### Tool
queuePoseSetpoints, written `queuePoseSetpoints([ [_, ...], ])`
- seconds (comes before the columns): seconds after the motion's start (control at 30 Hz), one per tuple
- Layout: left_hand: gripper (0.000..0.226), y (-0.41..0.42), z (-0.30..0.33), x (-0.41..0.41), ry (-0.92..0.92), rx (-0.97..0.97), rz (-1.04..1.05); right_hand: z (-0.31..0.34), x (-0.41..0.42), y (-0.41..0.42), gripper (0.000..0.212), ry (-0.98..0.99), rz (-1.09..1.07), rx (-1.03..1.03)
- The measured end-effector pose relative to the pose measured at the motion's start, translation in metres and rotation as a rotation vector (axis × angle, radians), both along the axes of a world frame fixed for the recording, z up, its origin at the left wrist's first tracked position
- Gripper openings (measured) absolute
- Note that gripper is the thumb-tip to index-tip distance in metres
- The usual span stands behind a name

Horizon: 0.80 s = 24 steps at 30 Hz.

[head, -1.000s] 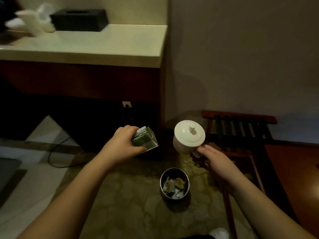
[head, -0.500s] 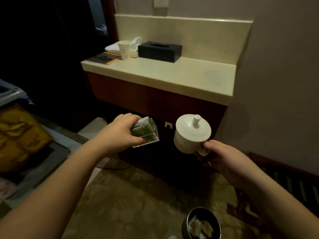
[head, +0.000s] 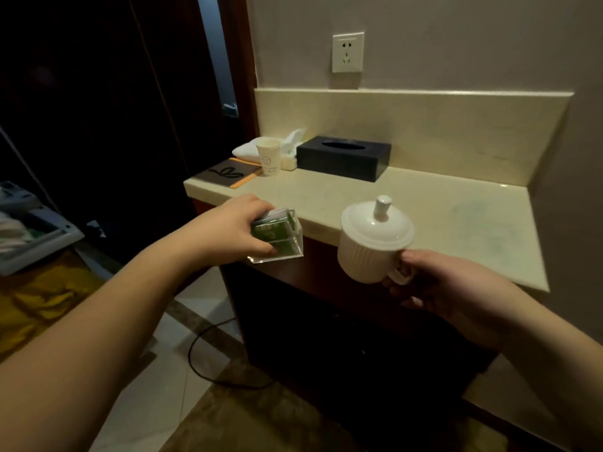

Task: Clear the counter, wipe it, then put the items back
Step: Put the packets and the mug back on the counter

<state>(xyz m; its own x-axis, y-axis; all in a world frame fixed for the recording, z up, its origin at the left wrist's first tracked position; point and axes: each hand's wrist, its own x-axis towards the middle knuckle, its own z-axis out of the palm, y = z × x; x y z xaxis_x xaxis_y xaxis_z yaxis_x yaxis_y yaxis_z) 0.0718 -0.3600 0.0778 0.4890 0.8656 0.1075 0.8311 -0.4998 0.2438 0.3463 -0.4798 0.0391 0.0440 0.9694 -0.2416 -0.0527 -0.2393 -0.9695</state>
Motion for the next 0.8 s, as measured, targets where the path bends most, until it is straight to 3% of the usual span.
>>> queuePoseSetpoints([
  [0.33, 0.048, 0.124, 0.012, 0.016, 0.128, 0.068, 0.009, 0.015, -0.006, 0.118, 0.024, 0.059, -0.050, -0.151],
  [0.5, 0.029, 0.181, 0.009, 0.031, 0.220, 0.115, -0.044, 0.016, -0.013, 0.163, 0.032, 0.045, -0.075, -0.165],
  [0.8, 0.023, 0.287, 0.012, 0.060, 0.324, 0.131, -0.179, 0.009, -0.039, 0.240, 0.042, -0.009, -0.256, -0.161],
])
